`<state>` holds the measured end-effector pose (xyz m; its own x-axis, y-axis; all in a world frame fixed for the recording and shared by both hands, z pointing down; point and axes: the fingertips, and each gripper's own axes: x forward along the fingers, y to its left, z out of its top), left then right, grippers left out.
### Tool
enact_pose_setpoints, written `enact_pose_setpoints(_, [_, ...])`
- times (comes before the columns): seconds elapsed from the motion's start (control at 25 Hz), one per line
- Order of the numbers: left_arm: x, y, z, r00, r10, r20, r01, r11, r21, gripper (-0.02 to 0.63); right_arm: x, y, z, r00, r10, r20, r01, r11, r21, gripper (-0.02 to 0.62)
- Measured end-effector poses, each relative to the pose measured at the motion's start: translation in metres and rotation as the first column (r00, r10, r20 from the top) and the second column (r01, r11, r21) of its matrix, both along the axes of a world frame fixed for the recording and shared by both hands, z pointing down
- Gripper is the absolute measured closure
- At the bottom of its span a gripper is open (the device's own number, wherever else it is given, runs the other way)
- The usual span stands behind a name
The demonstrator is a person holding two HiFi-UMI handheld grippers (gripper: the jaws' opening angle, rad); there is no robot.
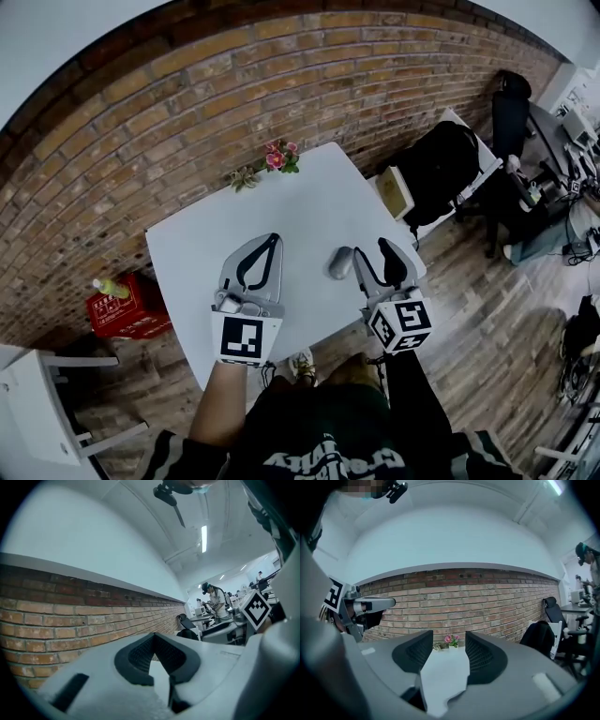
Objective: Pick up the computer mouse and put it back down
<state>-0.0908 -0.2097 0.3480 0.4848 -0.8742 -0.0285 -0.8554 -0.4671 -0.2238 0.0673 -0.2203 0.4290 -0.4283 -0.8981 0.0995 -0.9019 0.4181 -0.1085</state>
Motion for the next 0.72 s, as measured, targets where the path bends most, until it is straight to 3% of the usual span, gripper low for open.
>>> enact_pose_setpoints(0.4, [0.008, -0.029, 0.016, 0.997, 0.074, -0.008, -0.074, 0.997, -0.024, 0.601, 0.0, -0.031, 0.052, 0.997, 0.072, -0.032, -0.075, 0.988, -0.137, 0.331])
enact_pose_setpoints(0.72, [0.009, -0.054, 0.032, 0.998, 0.067, -0.02, -0.068, 0.995, -0.067, 0.601, -0.003, -0.052, 0.137, 0.995, 0.09, -0.047, -0.101, 0.925, -0.366, 0.274])
